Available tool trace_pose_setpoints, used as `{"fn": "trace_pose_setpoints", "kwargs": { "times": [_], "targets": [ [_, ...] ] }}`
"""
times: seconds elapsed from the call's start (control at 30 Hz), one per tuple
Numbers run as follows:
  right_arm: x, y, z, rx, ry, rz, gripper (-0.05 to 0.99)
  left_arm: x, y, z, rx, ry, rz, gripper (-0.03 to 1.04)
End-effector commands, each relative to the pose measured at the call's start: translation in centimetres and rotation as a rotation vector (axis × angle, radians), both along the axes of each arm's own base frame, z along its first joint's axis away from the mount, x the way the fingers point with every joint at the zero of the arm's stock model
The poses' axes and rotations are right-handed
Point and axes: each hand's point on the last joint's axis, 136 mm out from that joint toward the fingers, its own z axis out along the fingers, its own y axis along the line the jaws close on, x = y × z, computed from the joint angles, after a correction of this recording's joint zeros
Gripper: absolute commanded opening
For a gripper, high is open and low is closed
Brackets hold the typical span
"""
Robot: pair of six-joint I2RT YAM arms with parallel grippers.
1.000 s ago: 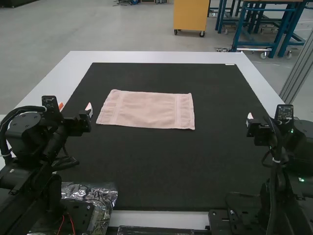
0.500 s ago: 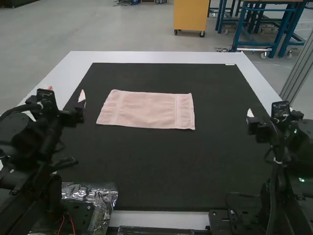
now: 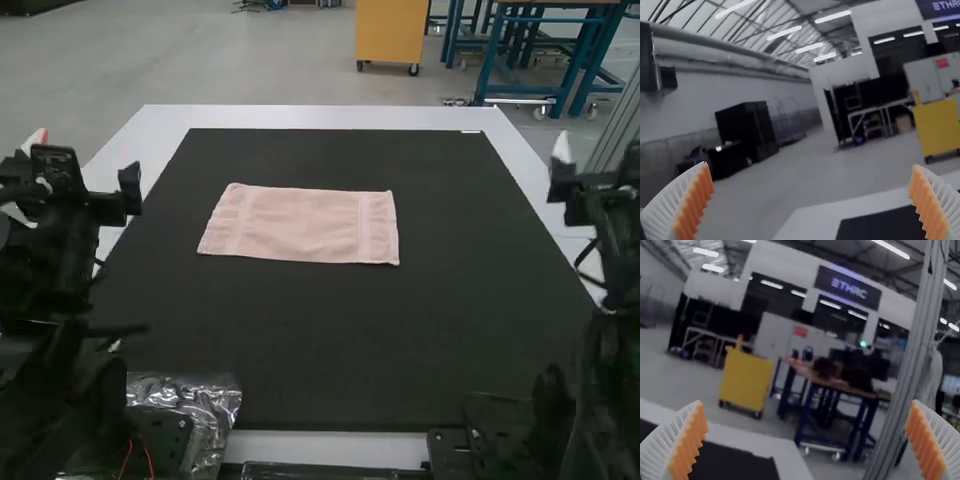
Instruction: Fold the towel.
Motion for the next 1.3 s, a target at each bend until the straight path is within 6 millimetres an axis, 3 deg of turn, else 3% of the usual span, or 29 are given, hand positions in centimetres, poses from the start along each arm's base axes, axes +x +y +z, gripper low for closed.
{"fn": "trace_pose_setpoints", "kwargs": {
  "times": [0.0, 0.07, 0.17, 0.3, 0.43, 0.53, 0.67, 0.83, 0.97, 1.07, 1.27],
  "targets": [
    [1.0, -1.0, 4.7, 0.141, -0.016, 0.020, 0.91, -0.4, 0.1, 5.7, -0.003, -0.046, 0.013, 0.92],
    [2.7, -1.2, 6.5, 0.180, 0.011, 0.035, 0.91, 1.3, -0.2, 7.8, -0.032, -0.017, -0.008, 0.92],
    [6.1, -1.5, 6.6, 0.222, 0.123, 0.055, 0.91, 5.1, -0.5, 9.1, -0.070, 0.068, -0.011, 0.94],
    [10.8, -1.4, 3.7, 0.289, 0.322, 0.091, 0.91, 10.8, -0.9, 7.5, -0.193, 0.232, -0.042, 0.95],
    [14.5, -0.8, -0.6, 0.347, 0.503, 0.134, 0.91, 14.8, -1.1, 5.3, -0.247, 0.337, -0.060, 0.95],
    [16.8, -0.5, -5.2, 0.382, 0.647, 0.142, 0.91, 17.2, -1.0, 2.1, -0.296, 0.437, -0.077, 0.95],
    [18.3, 1.3, -9.9, 0.404, 0.786, 0.190, 0.91, 19.8, -0.6, -4.9, -0.368, 0.641, -0.073, 0.95],
    [19.0, 5.7, -13.6, 0.370, 0.871, 0.279, 0.91, 21.4, 0.1, -11.2, -0.389, 0.796, -0.064, 0.87],
    [19.4, 9.5, -17.8, 0.328, 0.968, 0.303, 0.90, 22.4, -0.2, -15.7, -0.375, 0.909, -0.080, 0.95],
    [19.5, 11.5, -19.6, 0.315, 1.002, 0.320, 0.90, 23.0, -0.4, -17.6, -0.399, 0.940, -0.110, 0.96],
    [20.4, 14.3, -20.3, 0.304, 0.975, 0.358, 0.90, 24.6, 1.1, -19.1, -0.396, 0.911, -0.088, 0.96]
  ]
}}
